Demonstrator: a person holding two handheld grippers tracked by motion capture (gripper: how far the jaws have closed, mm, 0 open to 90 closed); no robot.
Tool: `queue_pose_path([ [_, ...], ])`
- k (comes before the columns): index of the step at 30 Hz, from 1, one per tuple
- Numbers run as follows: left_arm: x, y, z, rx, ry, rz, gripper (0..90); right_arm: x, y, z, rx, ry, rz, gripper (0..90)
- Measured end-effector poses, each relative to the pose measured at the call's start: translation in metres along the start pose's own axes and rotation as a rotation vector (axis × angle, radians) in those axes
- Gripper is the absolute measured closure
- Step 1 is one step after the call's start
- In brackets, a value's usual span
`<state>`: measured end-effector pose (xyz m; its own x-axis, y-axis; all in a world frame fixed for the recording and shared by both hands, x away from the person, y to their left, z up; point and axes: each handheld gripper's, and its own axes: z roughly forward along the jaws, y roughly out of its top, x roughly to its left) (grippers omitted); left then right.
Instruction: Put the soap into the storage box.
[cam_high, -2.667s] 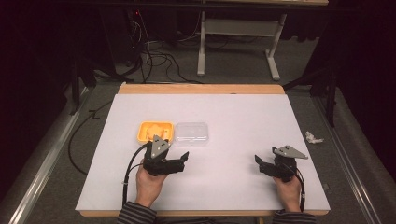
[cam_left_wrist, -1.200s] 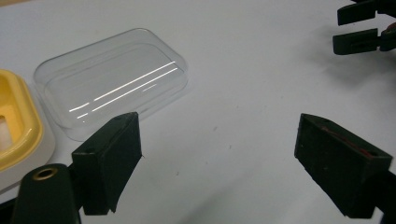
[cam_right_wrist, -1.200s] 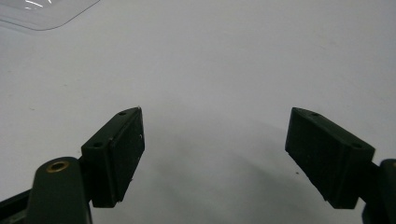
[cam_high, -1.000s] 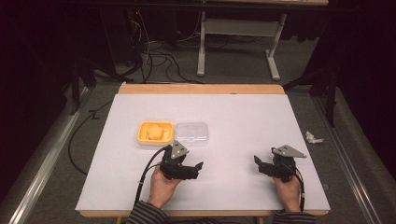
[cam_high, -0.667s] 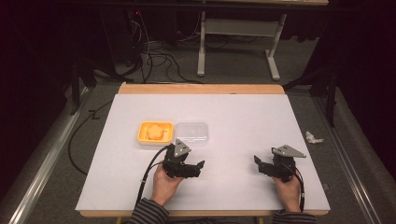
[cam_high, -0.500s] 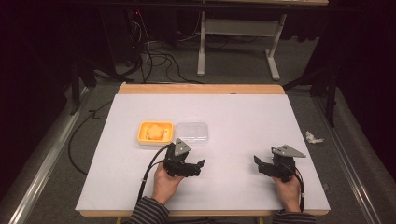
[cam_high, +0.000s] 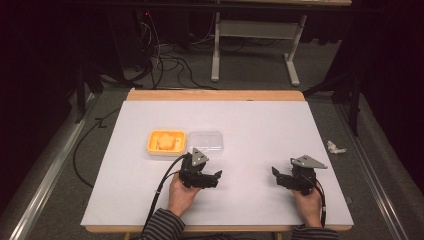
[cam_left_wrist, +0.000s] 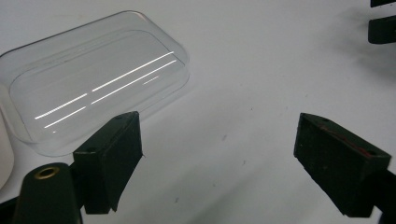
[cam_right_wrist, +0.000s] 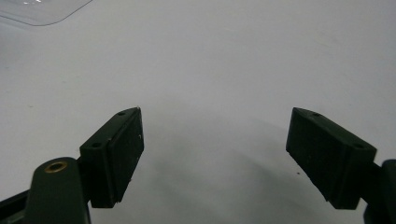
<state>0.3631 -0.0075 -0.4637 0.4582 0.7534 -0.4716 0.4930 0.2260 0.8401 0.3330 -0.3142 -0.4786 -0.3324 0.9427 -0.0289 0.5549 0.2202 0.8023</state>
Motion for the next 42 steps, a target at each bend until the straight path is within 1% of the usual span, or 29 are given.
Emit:
queue_pose_path([
  [3, 0.001, 0.0, 0.001, -0.005, 0.0, -0.001, 15.9, 0.0, 0.0, 0.0, 0.002, 0.001, 0.0, 19.5],
  [9, 0.001, -0.001, 0.005, -0.004, -0.003, -0.022, 16.0, 0.0, 0.0, 0.0, 0.002, 0.001, 0.003, 19.4],
  [16, 0.002, -0.002, 0.009, -0.012, 0.006, -0.026, 15.9, 0.0, 0.0, 0.0, 0.004, -0.001, 0.001, 19.4],
  [22, 0.005, -0.005, 0.011, -0.036, 0.018, -0.037, 16.1, 0.0, 0.0, 0.0, 0.003, -0.001, -0.002, 19.3],
  [26, 0.006, -0.006, 0.011, -0.044, 0.028, -0.033, 16.1, 0.001, 0.0, 0.0, 0.009, -0.001, -0.003, 19.3],
  [30, 0.007, -0.01, 0.012, -0.043, 0.038, -0.02, 16.1, 0.001, 0.0, 0.0, 0.011, -0.002, 0.001, 19.2],
  [35, 0.009, -0.015, 0.011, -0.046, 0.051, -0.031, 16.1, 0.0, 0.0, 0.001, 0.008, -0.003, -0.014, 19.2],
  [39, 0.012, -0.02, 0.011, -0.037, 0.066, -0.024, 16.0, 0.001, 0.001, 0.002, 0.013, -0.002, -0.005, 19.2],
  [41, 0.011, -0.021, 0.01, -0.056, 0.073, -0.015, 16.1, 0.001, 0.001, 0.001, 0.015, -0.002, -0.004, 19.2],
  [42, 0.011, -0.021, 0.01, -0.061, 0.071, -0.018, 16.1, 0.001, 0.001, 0.002, 0.014, -0.002, -0.009, 19.2],
])
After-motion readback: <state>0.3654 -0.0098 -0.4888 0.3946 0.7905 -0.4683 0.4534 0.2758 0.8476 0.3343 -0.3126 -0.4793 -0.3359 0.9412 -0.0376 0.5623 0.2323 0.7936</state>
